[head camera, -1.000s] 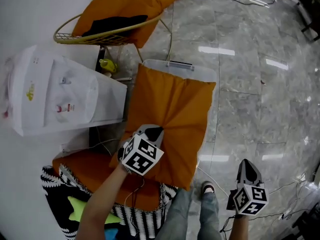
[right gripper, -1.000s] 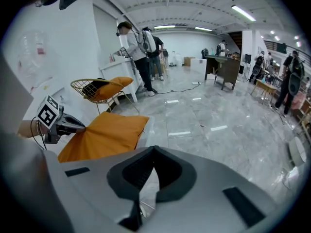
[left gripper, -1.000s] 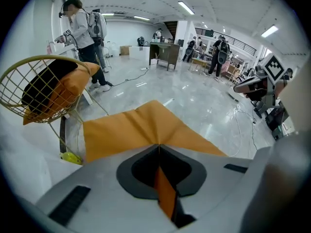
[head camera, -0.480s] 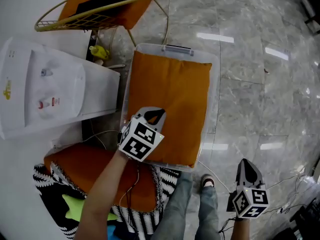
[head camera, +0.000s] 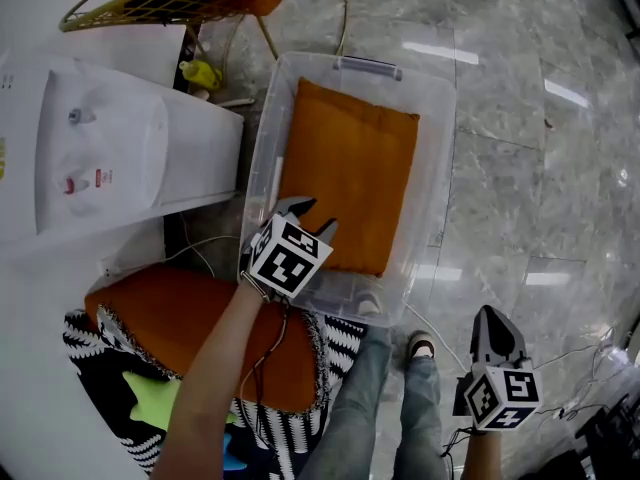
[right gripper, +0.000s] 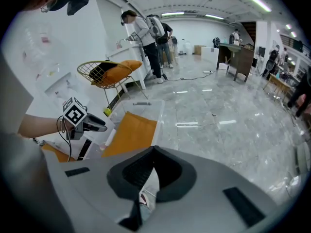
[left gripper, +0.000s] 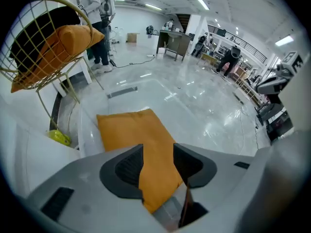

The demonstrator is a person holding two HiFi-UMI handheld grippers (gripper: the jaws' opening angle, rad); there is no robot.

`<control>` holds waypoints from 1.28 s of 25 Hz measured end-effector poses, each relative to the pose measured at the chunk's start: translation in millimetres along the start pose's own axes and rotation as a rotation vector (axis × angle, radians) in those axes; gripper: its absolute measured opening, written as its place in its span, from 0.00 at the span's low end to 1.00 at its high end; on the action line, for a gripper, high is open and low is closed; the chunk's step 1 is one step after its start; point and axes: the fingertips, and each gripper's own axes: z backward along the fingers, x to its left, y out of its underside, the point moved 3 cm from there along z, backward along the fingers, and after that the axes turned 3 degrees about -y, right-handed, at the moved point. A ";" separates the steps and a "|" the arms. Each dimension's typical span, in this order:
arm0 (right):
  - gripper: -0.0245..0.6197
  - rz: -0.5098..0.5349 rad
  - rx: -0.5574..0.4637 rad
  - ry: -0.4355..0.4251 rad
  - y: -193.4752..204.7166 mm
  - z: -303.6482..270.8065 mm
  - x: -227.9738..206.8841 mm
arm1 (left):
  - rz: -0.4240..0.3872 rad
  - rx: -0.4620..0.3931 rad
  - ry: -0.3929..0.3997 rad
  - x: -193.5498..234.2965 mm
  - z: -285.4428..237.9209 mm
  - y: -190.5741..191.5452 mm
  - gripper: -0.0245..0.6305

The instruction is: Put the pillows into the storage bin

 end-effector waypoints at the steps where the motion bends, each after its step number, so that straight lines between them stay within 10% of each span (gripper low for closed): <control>1: 0.04 0.006 0.002 -0.002 -0.3 -0.5 -0.4 | 0.013 0.003 -0.004 0.1 -0.5 4.1 0.33; 32: 0.04 0.313 -0.024 -0.208 -12.6 95.0 2.1 | 0.300 -0.190 -0.237 -101.1 157.3 31.3 0.36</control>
